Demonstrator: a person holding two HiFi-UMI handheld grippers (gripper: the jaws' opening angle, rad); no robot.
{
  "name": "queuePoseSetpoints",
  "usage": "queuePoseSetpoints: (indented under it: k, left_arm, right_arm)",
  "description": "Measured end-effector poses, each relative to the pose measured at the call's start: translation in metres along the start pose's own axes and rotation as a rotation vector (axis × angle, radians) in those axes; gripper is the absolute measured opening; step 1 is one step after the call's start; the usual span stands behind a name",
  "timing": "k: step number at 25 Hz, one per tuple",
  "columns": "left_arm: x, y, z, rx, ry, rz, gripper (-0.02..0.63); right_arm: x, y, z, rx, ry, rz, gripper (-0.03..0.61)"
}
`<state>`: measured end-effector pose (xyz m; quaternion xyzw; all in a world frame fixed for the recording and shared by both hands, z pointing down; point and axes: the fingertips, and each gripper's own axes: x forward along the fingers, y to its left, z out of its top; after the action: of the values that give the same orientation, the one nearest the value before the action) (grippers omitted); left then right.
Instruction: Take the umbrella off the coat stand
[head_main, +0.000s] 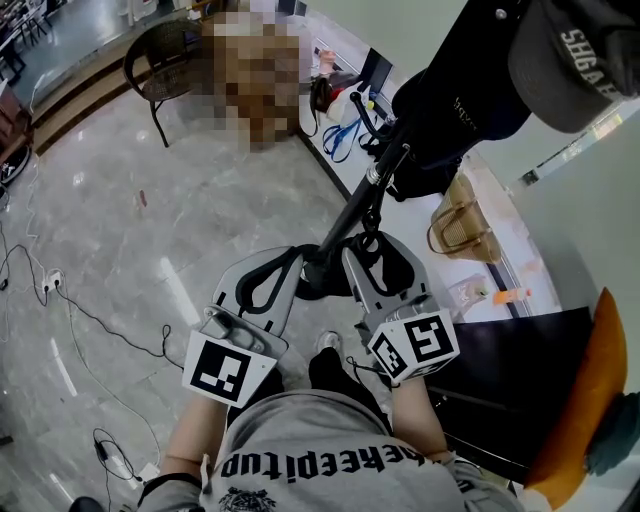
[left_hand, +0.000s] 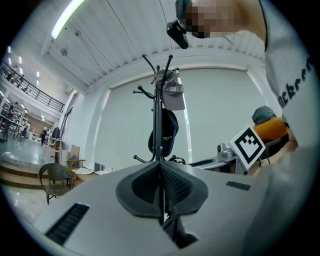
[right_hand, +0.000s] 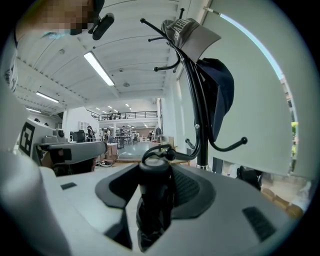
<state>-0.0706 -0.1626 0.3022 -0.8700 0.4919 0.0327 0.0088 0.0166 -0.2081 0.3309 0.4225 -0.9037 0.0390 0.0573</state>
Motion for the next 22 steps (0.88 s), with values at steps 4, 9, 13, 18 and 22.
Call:
queuePoseSetpoints:
  k: [4,9,13,18,22]
  left_arm:
    - [-0.008,0.002,0.002,0.001,-0.007,-0.007,0.017]
    - [-0.016,0.002,0.007,0.009,-0.017,-0.024,0.017]
    - [-0.018,0.000,0.008,0.013,-0.021,-0.044,0.017]
    - [-0.017,-0.004,0.010,0.021,-0.027,-0.075,0.017]
    - [-0.017,-0.006,0.012,0.022,-0.028,-0.100,0.017]
  right_arm:
    - [-0.003,0.007,0.002,0.000,-0.008,-0.013,0.201]
    - [-0.011,0.014,0.005,0.004,-0.018,-0.037,0.201]
    - [-0.016,0.016,0.007,0.006,-0.031,-0.057,0.201]
    - [-0.023,0.016,0.011,0.006,-0.043,-0.085,0.201]
    - [-0.029,0.016,0.012,0.011,-0.049,-0.110,0.201]
